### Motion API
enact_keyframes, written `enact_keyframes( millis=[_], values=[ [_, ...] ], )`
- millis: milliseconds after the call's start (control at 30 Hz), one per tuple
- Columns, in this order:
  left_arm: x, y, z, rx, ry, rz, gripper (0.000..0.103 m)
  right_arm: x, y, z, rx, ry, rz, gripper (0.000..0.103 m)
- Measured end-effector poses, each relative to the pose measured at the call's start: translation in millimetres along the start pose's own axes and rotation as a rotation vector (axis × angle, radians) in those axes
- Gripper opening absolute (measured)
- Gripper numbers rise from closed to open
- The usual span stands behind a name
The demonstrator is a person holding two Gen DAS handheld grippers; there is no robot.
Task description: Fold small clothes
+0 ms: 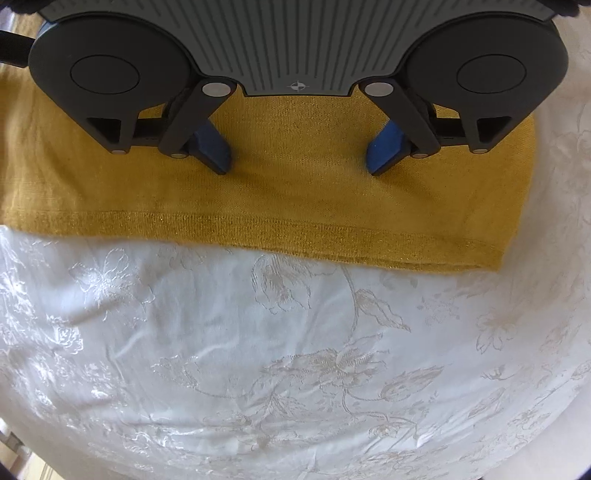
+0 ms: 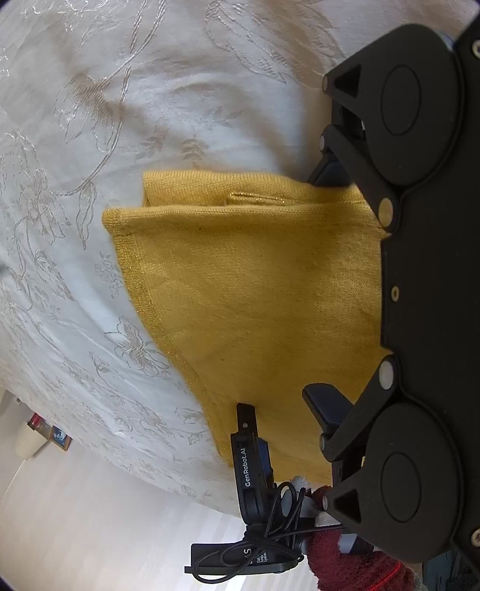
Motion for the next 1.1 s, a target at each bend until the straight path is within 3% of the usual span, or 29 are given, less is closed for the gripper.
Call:
enact_keyframes(
  millis=[67, 267, 433, 567, 667, 733, 800, 933, 1100],
  values=[
    [2, -1, 13, 0.015, -0.019, 0.000, 0.072, 2, 1, 2, 0.001, 0.028, -0.020, 0.103],
    [20, -36, 51, 0.036, -0.075, -0.037, 0.072, 8, 1, 11, -0.001, 0.092, -0.087, 0.103],
    [30, -77, 42, -0.040, -0.088, -0.070, 0.072, 8, -8, 15, -0.015, 0.096, -0.099, 0.103],
    [36, -86, 33, -0.037, -0.064, -0.150, 0.074, 5, -18, 17, -0.002, 0.068, -0.097, 0.099],
    [31, -79, 33, -0.048, -0.085, -0.113, 0.073, 7, -21, 19, 0.008, 0.001, -0.081, 0.075],
    [22, -74, 39, -0.026, -0.083, -0.069, 0.073, 10, -20, 19, 0.006, -0.039, -0.094, 0.041],
    [7, -69, 49, -0.003, -0.062, -0.038, 0.073, 11, -17, 22, 0.019, -0.049, -0.125, 0.026],
    [-30, -70, 62, 0.011, -0.028, -0.019, 0.073, -11, -12, 32, 0.057, -0.118, -0.095, 0.023],
    [-84, -80, 75, 0.020, -0.013, 0.006, 0.073, -63, -8, 37, 0.078, -0.123, -0.069, 0.023]
  ],
)
Point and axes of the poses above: each gripper's, at about its wrist camera, not at the fingertips, and z roughly against the way its jaws point, x to its right, y to its top, the point moved 10 cm from there along -z, roughly the way its jaws point, and after that the axes turned 6 degrees about -z, right-handed, at the moved point
